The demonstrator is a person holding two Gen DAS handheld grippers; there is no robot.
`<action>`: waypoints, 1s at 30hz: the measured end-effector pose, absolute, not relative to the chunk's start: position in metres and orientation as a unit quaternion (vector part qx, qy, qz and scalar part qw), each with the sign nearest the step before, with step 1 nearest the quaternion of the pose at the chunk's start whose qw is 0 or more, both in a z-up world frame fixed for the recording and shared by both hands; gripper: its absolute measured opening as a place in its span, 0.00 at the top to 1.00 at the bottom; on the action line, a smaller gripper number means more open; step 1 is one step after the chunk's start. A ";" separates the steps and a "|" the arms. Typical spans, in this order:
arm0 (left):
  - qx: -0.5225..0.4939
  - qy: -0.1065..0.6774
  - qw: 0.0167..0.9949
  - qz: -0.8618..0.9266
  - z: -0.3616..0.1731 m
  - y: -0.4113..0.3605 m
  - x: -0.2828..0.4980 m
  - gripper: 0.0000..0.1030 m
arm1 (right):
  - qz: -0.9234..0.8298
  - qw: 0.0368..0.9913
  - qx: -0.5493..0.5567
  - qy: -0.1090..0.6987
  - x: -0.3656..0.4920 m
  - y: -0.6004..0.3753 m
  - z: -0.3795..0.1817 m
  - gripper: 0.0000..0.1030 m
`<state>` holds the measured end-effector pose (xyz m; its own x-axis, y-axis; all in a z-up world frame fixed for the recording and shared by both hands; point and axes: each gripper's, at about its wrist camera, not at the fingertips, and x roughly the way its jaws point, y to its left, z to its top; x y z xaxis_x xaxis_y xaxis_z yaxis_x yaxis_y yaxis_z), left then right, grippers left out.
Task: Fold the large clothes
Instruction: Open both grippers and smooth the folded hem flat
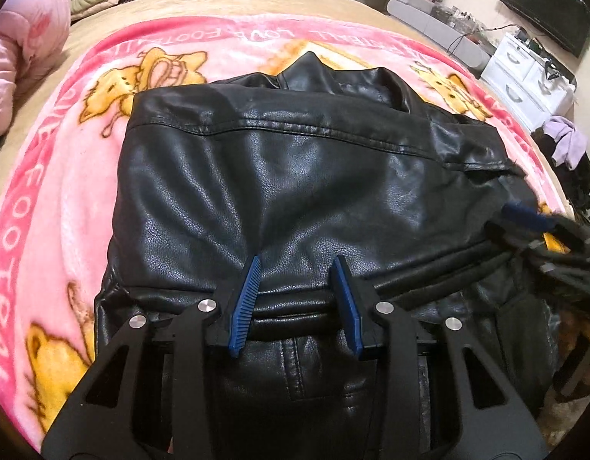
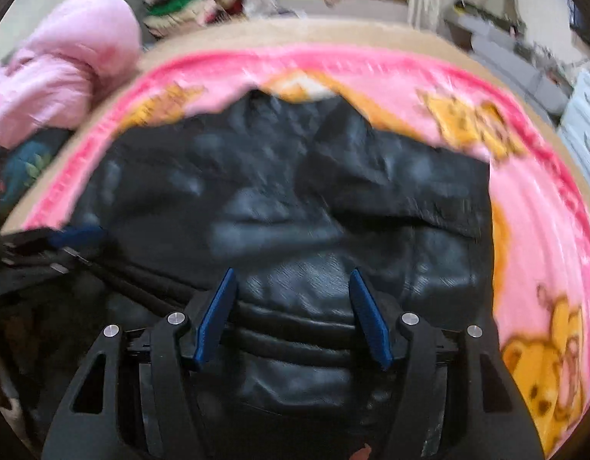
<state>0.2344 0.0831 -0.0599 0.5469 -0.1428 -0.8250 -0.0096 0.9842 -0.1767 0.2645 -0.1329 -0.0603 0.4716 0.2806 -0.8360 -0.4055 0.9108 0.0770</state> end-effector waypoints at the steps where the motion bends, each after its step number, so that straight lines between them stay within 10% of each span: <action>1: -0.080 0.475 0.876 -0.039 -0.060 0.083 0.235 0.70 | 0.201 0.854 -0.056 0.476 0.265 -0.135 -0.065 0.43; 10: -0.078 0.474 0.876 -0.040 -0.056 0.083 0.234 0.70 | 0.212 0.872 -0.034 0.440 0.243 -0.139 -0.044 0.36; 16: -0.097 0.469 0.877 -0.048 -0.048 0.088 0.230 0.68 | 0.204 0.884 -0.029 0.419 0.234 -0.144 -0.029 0.15; 30: -0.116 0.448 0.885 -0.047 -0.028 0.095 0.216 0.21 | 0.191 0.891 -0.020 0.410 0.223 -0.145 -0.019 0.07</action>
